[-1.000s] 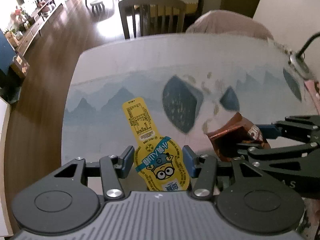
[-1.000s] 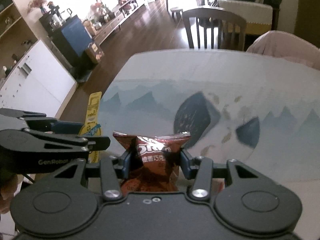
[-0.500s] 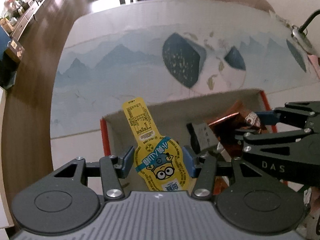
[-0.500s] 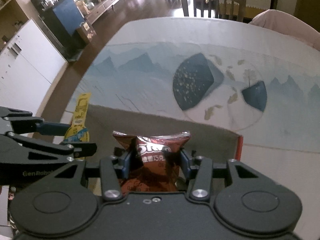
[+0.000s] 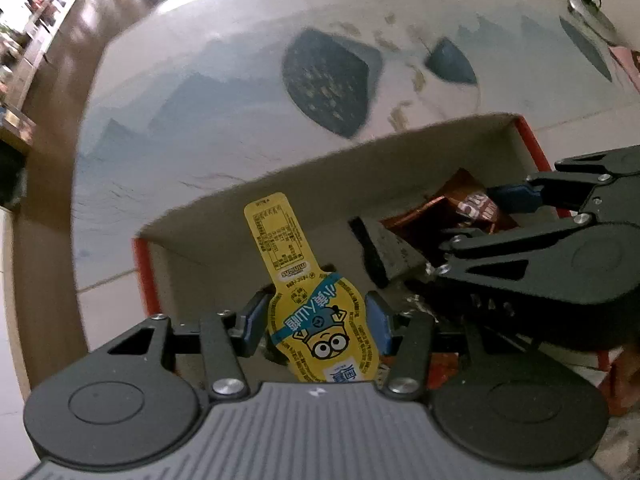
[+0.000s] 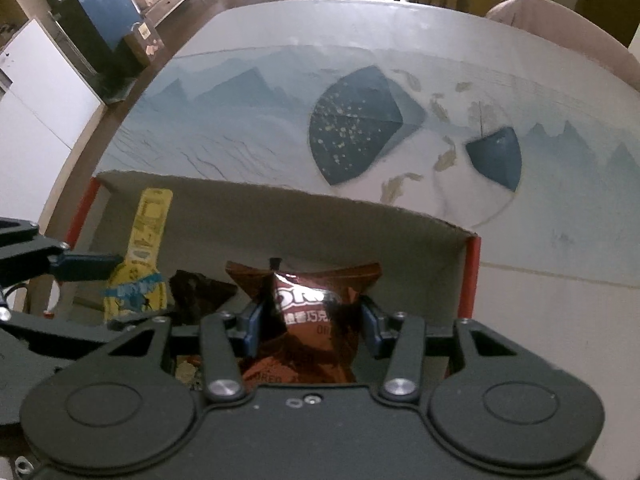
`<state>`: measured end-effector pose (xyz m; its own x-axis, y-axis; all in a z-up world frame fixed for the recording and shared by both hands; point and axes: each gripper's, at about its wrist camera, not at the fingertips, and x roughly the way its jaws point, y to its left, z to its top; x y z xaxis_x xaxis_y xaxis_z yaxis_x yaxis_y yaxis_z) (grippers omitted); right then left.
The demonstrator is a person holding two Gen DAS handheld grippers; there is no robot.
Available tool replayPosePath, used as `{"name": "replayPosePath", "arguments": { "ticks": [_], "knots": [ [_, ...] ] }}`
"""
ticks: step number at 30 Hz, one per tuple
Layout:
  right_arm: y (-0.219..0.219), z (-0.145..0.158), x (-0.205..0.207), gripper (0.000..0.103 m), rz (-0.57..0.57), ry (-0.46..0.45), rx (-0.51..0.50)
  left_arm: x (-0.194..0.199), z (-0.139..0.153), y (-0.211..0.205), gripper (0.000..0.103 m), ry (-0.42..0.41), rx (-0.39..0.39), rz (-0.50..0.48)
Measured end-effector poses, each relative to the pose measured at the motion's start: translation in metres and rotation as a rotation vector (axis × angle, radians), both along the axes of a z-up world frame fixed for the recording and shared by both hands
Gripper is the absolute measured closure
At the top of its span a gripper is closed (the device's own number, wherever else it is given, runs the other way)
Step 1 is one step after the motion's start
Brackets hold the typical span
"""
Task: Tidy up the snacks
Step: 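Carry the yellow snack and Oreo bag with both tools over the box, then open both tools to drop the yellow snack and Oreo bag in the box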
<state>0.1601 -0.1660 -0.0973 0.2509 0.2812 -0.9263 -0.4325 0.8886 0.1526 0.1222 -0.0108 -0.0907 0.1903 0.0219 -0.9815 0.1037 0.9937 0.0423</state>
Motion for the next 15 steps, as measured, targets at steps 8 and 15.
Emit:
{"name": "replayPosePath", "arguments": {
  "ticks": [8, 15],
  "knots": [
    [-0.004, -0.007, 0.008, 0.057, -0.035, 0.023, 0.002, 0.014, -0.029, -0.001, 0.051, 0.082, 0.006, 0.011],
    [-0.01, -0.002, 0.008, 0.057, -0.08, 0.026, 0.02, 0.017, -0.034, -0.002, 0.05, 0.096, -0.005, 0.018]
  ]
}}
